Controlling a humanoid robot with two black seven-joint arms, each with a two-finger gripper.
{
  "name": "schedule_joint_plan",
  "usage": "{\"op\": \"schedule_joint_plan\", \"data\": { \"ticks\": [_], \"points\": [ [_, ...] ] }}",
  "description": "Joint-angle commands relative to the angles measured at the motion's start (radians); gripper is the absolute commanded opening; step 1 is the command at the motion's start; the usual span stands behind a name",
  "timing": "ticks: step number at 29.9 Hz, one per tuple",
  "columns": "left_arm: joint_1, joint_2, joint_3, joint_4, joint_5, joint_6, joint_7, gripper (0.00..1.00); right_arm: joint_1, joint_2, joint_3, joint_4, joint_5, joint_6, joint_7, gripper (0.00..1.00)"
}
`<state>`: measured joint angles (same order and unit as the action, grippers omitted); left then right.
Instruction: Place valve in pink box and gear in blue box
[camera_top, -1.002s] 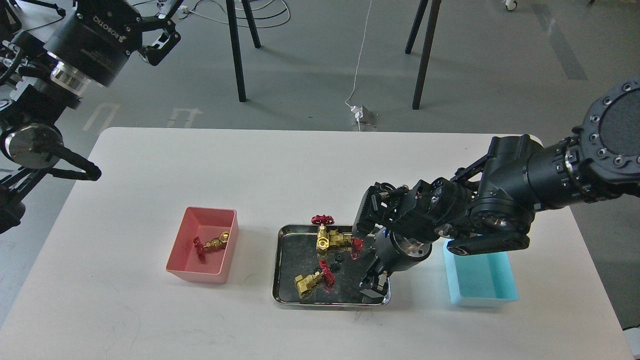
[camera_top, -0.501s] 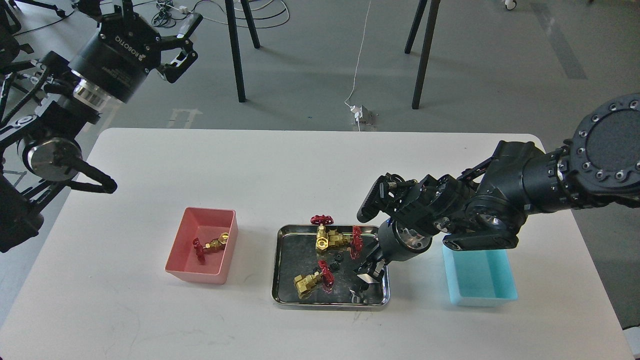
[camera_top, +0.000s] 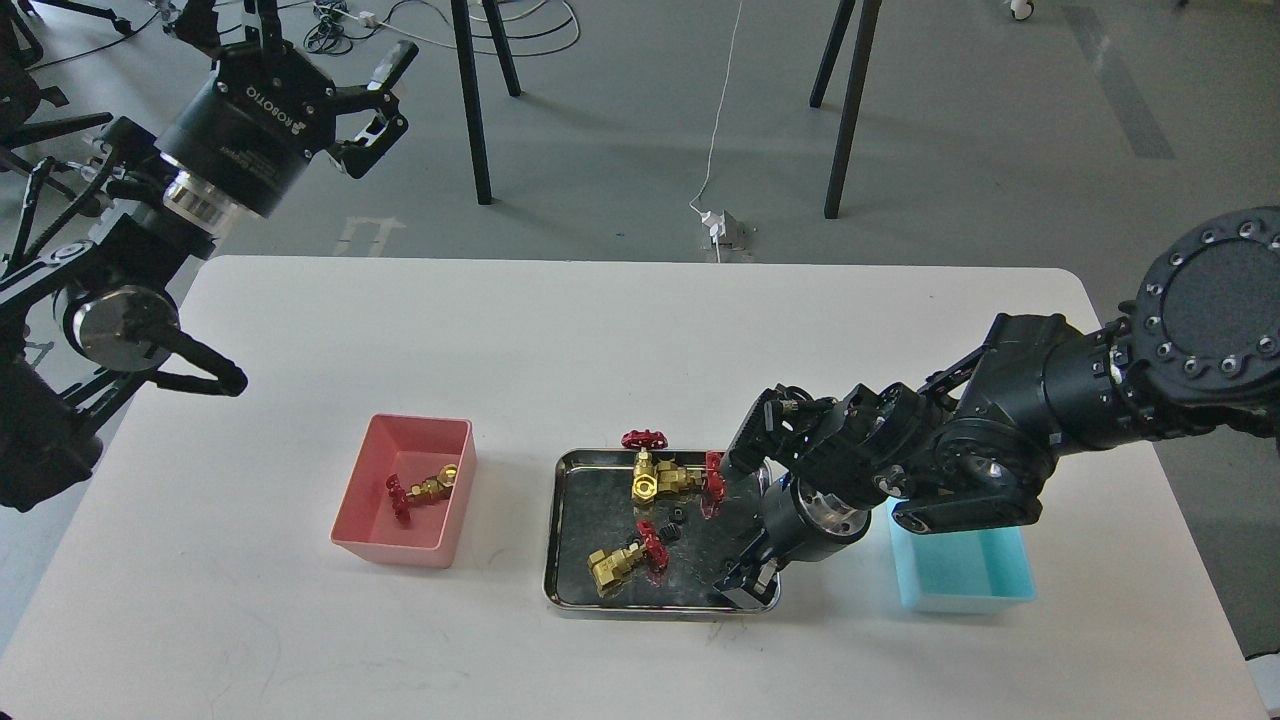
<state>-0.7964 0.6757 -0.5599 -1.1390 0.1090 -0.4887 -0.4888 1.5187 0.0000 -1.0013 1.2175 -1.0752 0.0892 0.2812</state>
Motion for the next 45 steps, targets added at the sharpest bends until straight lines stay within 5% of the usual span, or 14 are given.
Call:
{"op": "schedule_joint_plan", "data": {
  "ticks": [1, 45],
  "points": [
    [0.000, -0.004, 0.000, 0.002, 0.001, 0.000, 0.000, 0.99, -0.006, 0.000, -0.003, -0.015, 0.000, -0.011, 0.000, 0.58],
    [0.017, -0.045, -0.002, 0.012, 0.003, 0.000, 0.000, 0.99, -0.097, 0.000, 0.000, -0.067, 0.001, -0.121, 0.000, 0.47]
  ]
}}
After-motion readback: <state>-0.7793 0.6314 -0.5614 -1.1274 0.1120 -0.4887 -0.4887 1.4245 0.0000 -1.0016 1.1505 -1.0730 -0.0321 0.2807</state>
